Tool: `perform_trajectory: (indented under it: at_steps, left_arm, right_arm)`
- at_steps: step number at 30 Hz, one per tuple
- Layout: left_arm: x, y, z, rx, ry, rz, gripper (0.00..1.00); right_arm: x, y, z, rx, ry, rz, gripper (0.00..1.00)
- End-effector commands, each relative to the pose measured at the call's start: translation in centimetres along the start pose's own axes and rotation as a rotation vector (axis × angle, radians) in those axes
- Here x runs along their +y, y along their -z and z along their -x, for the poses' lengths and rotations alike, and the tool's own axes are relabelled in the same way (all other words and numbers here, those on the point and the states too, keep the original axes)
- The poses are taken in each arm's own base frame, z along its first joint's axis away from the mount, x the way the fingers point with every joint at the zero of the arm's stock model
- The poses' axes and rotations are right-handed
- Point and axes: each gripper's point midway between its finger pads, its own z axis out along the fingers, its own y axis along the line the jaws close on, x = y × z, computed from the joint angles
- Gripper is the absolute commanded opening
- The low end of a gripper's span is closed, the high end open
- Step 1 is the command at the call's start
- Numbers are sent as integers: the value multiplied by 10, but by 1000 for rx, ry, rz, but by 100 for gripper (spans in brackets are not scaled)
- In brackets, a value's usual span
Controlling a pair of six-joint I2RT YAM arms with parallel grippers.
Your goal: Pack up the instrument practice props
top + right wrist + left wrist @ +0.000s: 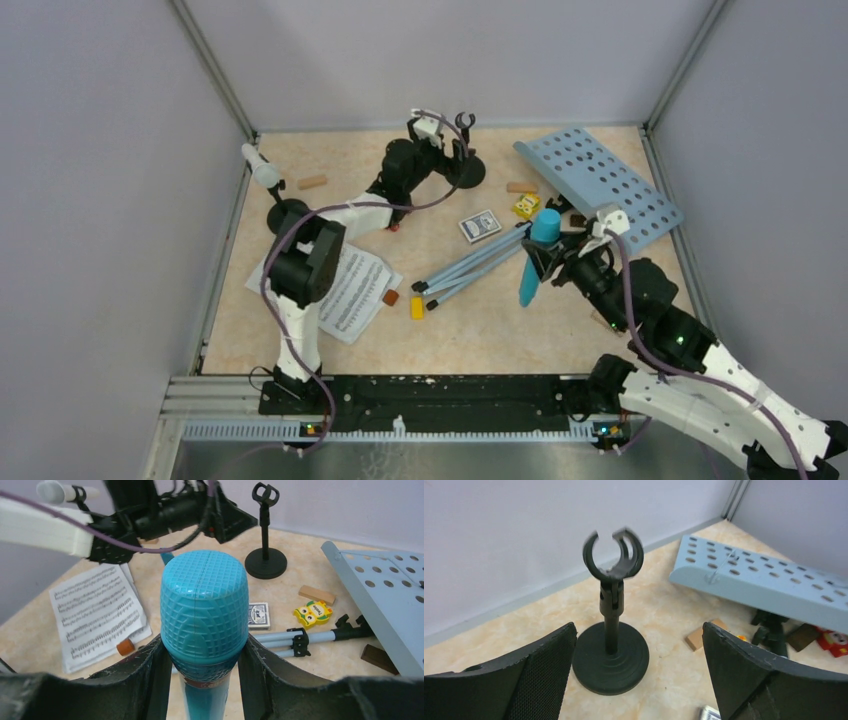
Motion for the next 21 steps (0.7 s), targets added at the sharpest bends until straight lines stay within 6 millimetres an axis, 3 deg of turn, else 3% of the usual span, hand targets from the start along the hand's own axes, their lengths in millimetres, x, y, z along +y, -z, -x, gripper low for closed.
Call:
perform_trajectory:
  at_steps: [1,3,4,5,6,10,15,21]
  left_arm:
    - [-14,47,82,-74,-16,28,99]
    - [-13,76,82,-29,21,77,99]
    - [-14,95,94,-24,39,104,99]
    - [-12,107,83,26,60,130,99]
    - [-13,128,95,31,69,158,99]
    - [-13,201,80,149,147,272,99]
    - [-17,284,59,224,187,356,99]
    - [-20,346,57,209,179,402,99]
  right_arm:
    - [-12,6,35,-45,-147,-106,0]
    - [-11,3,36,-20,-174,-122,0]
    - [-9,0,36,-4,-190,-128,0]
    - [-7,-4,35,16,-202,-133,0]
    - [-4,-8,36,36,-213,-132,0]
    - [15,-33,36,108,-247,-105,0]
    - [41,-84,36,138,-233,-63,0]
    - [61,-157,15,217,-143,-72,0]
